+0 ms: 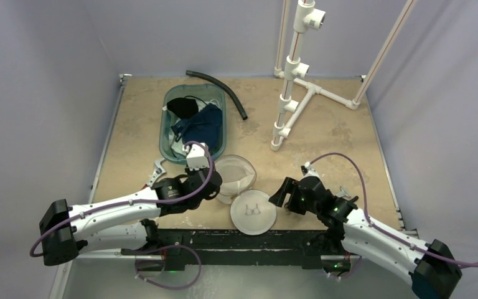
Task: Unzip the laundry bag and remove the bra
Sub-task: Adjust the laundry bag at the center of the board, then close the laundry bag at the center of the board.
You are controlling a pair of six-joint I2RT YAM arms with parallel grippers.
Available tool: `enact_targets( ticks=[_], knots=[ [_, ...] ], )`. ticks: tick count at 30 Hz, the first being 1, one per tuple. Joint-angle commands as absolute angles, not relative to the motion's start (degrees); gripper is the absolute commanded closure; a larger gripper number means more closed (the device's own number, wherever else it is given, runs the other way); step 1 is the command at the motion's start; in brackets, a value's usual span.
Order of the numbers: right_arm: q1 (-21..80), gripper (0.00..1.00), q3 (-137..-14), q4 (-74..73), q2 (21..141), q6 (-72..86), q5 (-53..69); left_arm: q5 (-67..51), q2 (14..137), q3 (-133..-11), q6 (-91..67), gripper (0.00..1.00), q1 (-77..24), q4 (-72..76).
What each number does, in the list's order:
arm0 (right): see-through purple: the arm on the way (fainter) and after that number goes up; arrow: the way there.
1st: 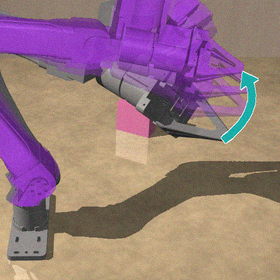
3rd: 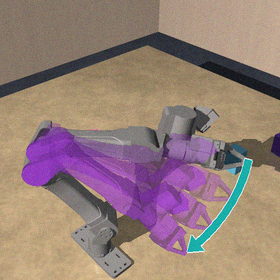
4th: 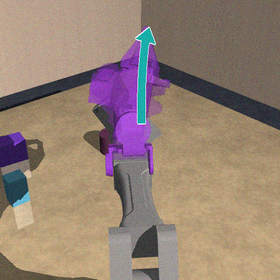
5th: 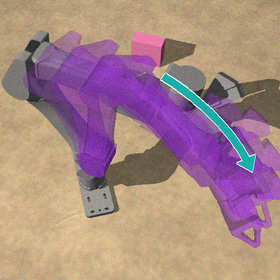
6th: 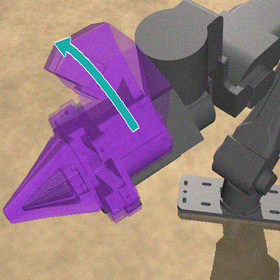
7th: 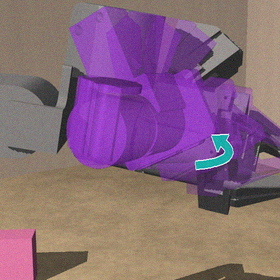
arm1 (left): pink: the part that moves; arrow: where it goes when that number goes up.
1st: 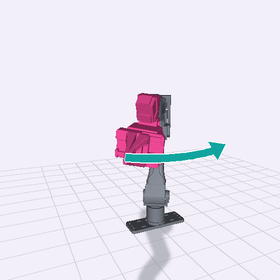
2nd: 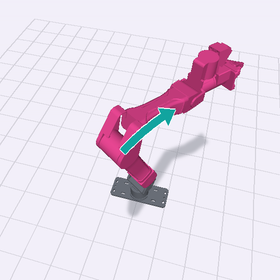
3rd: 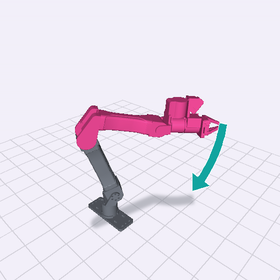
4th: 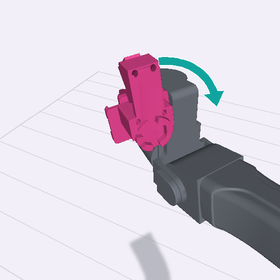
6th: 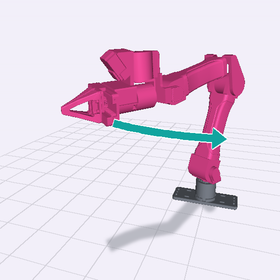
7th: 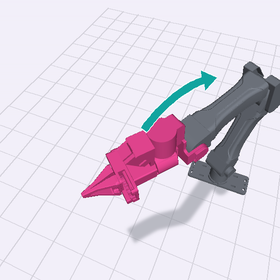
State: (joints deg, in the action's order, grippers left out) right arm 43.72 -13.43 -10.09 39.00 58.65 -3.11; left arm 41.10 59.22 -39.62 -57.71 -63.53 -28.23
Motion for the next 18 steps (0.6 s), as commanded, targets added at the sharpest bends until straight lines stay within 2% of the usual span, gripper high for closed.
enact_targets(
  ticks=[1,5,8,12,15,18],
  knots=[
    [43.9,0.24,-12.7,-6.5,40.0,57.8,-0.1,41.6,57.3,-40.9,-57.0,0.5,-63.9,-28.5],
    [44.0,0.27,-11.4,-5.2,40.7,59.4,0.8,41.7,52.4,-41.9,-55.8,0.17,-63.7,-32.2],
    [44.1,0.27,-11.4,-5.4,39.2,60.8,-0.4,42.3,46.7,-43.2,-58.1,0.01,-63.5,-37.9],
    [44.0,0.21,-12.9,-9.3,33.1,63.0,-6.8,30.9,42.5,-44.3,-52.7,0.01,-63.6,-37.9],
    [44.0,0.15,-14.0,-13.0,32.1,65.5,-8.4,24.2,46.1,-47.4,-53.5,0.01,-65.8,-42.4],
    [44.1,0.14,-14.7,-12.0,32.9,64.8,-9.2,23.4,51.3,-49.5,-56.2,0.01,-73.1,-43.8]
  ],
)
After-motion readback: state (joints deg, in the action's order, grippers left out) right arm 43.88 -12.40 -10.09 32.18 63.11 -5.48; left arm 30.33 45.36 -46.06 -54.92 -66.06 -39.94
